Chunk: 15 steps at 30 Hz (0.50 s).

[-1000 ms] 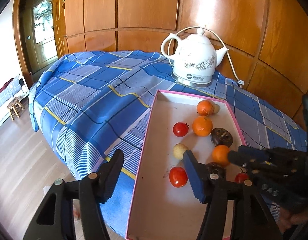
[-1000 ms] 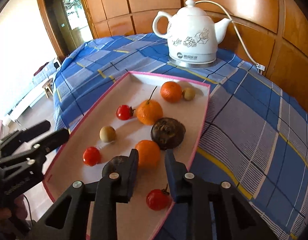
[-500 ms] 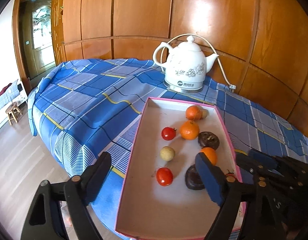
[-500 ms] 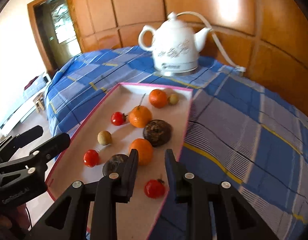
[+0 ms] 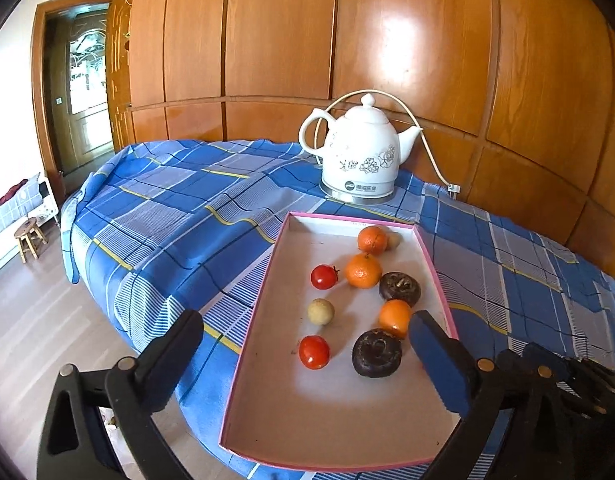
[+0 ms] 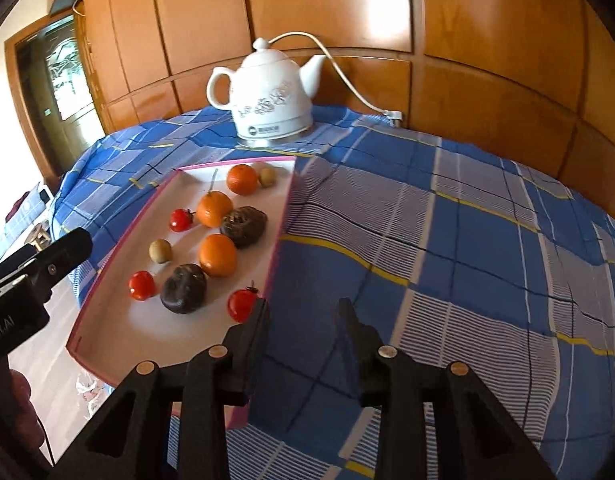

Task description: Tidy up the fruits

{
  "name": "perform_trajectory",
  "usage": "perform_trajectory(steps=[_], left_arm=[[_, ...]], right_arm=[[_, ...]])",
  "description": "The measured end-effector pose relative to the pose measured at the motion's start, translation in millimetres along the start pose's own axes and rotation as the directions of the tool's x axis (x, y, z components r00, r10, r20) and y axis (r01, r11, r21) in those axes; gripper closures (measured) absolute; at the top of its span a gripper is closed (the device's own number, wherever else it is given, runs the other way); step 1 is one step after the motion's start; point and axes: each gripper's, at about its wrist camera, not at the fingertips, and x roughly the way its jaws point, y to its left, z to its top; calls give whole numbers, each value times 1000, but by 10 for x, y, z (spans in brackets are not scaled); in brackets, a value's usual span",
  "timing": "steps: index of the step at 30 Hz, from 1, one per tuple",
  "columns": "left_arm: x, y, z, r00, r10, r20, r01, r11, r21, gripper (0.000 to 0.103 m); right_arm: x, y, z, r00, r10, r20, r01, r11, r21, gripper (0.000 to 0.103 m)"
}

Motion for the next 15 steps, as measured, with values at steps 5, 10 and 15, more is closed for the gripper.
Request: perform_trajectory(steps=[5, 10, 15], left_arm=[[24, -28, -33, 1000, 15, -15, -15, 1000, 5, 0], [34, -17, -43, 999, 28, -21, -28, 1000, 0, 0], [55, 10, -44, 999, 26, -30, -27, 1000, -13, 0]], right_arm=[[-51, 23, 9, 1000, -10, 25, 10, 1000, -12, 69], [-73, 68, 4, 999, -13, 36, 14, 999, -31, 69], [-71, 103, -5, 999, -11, 37, 13, 999, -45, 69]])
